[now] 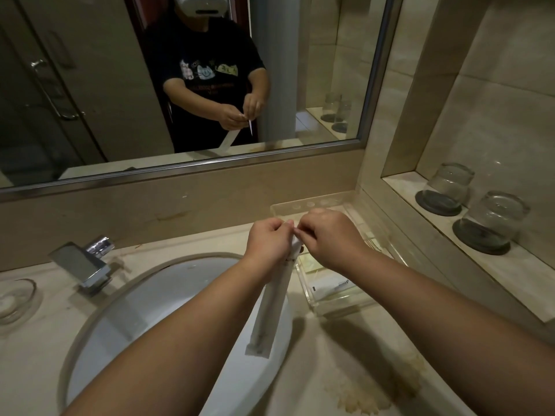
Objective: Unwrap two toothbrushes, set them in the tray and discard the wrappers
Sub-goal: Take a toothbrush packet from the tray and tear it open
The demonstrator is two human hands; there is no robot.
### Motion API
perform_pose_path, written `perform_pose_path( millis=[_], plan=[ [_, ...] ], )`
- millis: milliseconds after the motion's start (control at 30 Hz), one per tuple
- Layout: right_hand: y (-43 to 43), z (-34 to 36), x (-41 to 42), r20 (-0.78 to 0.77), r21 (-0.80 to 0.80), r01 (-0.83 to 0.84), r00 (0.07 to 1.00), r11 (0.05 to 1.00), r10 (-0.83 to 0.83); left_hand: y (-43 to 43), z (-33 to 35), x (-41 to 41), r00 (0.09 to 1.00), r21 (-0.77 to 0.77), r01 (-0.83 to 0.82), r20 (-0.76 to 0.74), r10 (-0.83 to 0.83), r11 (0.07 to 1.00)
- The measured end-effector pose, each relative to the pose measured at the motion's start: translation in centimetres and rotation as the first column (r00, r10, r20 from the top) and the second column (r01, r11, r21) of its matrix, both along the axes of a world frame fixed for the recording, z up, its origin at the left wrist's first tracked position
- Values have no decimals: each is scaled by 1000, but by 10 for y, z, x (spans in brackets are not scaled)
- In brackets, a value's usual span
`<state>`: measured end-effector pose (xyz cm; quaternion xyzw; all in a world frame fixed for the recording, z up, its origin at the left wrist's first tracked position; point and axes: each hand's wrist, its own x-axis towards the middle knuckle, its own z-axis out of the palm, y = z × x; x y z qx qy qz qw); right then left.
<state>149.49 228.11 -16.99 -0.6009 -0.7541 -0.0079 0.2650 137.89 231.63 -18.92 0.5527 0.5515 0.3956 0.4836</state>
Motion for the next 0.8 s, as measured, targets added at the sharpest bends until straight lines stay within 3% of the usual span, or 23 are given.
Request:
perform_pose_path(
  millis=[167,300,400,500,633,700,800],
  plan=[
    [-9,-7,-2,-35,184,-19,999,983,26,0,-1,4,993,-111,-22,112,35,994],
    [-15,-14,-12,-20,239,-40,999,970,46,3,-5,1,976,-230,-101,163,141,968],
    [-16,-21,-10,-146,233,-3,989,972,38,4,-7,0,984,-200,-89,135,117,976],
    [-16,-29,-12,-342,150,98,939,984,-41,3,-8,3,980,-213,-95,153,129,972],
    [-9,-31,-13,-619,-122,214,746,969,-243,0,-6,0,967,-248,-29,239,90,968],
    [-5,-26,-8,-690,-203,202,664,958,-287,-2,-7,-4,963,-211,36,267,22,977],
    [-1,-20,-2,-715,-261,165,628,951,-305,-7,-8,-7,972,-98,102,221,-78,990]
  ],
)
